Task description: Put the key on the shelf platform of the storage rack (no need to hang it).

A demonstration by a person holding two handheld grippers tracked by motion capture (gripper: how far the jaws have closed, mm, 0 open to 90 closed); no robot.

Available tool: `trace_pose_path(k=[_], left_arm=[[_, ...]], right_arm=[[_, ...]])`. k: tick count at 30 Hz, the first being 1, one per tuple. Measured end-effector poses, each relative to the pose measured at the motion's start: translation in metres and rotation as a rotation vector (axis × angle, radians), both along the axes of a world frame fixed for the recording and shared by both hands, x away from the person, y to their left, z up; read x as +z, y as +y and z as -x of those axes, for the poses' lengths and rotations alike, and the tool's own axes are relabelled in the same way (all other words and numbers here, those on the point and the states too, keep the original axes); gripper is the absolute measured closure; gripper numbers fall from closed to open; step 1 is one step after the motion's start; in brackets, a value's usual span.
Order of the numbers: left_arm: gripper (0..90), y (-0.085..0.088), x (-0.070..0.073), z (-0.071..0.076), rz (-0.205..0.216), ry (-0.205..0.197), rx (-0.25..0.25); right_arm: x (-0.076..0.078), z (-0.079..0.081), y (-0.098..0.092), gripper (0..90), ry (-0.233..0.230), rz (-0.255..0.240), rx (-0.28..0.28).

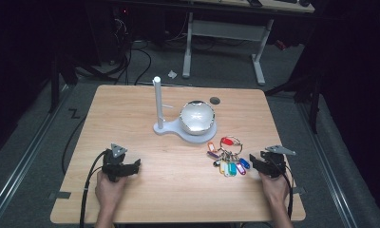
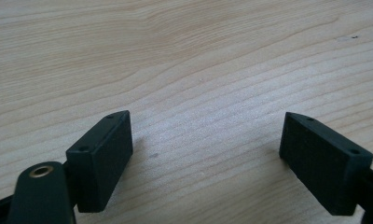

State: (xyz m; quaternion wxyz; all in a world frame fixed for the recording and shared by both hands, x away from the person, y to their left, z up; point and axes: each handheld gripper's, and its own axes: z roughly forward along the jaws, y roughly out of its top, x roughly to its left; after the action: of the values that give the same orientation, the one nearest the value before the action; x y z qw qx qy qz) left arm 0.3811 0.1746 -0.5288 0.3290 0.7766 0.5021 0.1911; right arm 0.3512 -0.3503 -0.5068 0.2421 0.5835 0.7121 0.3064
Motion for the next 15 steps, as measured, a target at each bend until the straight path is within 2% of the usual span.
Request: trace_pose_path(k=[7, 15], left_arm=[[17.7, 0.000, 0.000, 0.000, 0.000, 0.000, 0.000], [17.7, 0.000, 0.000, 0.000, 0.000, 0.000, 0.000]], right_arm=[[0.008, 0.002, 0.012, 47.1, -0.022, -0.005, 0.037], [0.013, -0.001, 0.028, 47.2, -0.025, -0.007, 0.088]])
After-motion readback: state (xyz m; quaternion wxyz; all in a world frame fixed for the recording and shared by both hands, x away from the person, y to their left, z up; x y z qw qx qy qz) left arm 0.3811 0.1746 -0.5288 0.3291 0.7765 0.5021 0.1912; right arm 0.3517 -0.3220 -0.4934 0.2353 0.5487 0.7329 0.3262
